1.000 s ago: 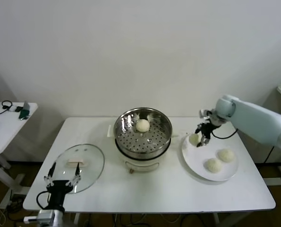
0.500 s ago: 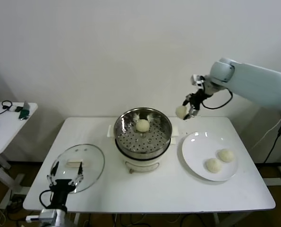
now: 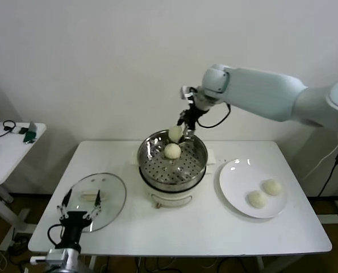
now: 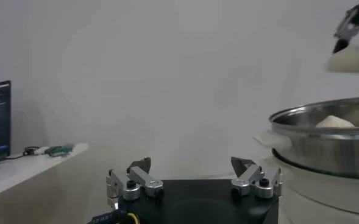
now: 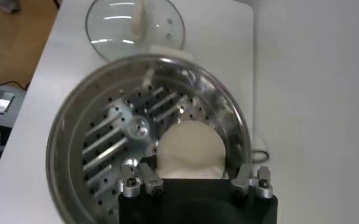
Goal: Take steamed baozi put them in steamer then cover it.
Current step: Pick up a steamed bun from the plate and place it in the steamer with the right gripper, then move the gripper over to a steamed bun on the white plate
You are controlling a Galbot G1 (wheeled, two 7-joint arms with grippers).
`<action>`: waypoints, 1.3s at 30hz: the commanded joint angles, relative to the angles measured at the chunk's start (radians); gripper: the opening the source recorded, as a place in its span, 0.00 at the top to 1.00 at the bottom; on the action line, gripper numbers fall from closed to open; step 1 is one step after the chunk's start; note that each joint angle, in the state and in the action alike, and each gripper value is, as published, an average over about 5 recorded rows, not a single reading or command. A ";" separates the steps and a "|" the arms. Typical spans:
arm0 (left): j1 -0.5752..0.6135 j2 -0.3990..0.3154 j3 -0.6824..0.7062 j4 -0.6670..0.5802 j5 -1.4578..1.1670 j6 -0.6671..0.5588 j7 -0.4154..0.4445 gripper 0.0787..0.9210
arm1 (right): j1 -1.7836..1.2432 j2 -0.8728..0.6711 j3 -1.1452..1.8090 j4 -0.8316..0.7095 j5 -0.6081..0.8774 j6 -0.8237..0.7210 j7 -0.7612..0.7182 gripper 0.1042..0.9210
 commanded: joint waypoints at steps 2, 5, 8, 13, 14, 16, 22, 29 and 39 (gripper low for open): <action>0.004 0.003 -0.002 0.001 -0.002 -0.004 0.000 0.12 | -0.069 0.121 -0.004 -0.009 0.003 -0.019 0.027 0.24; 0.010 0.004 -0.006 0.003 -0.006 -0.007 0.000 0.12 | -0.102 0.133 -0.008 -0.021 -0.023 -0.022 0.031 0.24; 0.013 0.004 -0.009 0.004 -0.009 -0.008 0.000 0.12 | -0.128 0.145 -0.021 -0.036 -0.041 -0.021 0.032 0.24; 0.010 0.009 -0.015 0.005 -0.013 -0.007 0.000 0.12 | -0.161 0.157 -0.028 -0.048 -0.060 -0.021 0.035 0.23; 0.009 0.010 -0.016 0.006 -0.015 -0.006 0.000 0.12 | -0.165 0.158 -0.028 -0.050 -0.065 -0.022 0.036 0.23; 0.008 0.011 -0.017 0.007 -0.017 -0.006 0.000 0.12 | -0.173 0.159 -0.028 -0.056 -0.075 -0.021 0.037 0.23; 0.010 0.007 -0.011 0.017 -0.018 -0.009 0.000 0.12 | -0.192 0.168 -0.018 -0.087 -0.095 -0.018 0.035 0.23; 0.018 0.011 -0.015 0.016 -0.036 -0.009 -0.002 0.12 | -0.190 0.157 0.006 -0.099 -0.127 -0.025 -0.007 0.13; 0.020 0.027 -0.024 0.020 -0.048 -0.008 -0.005 0.12 | -0.058 0.034 0.007 -0.019 -0.118 0.006 -0.099 0.12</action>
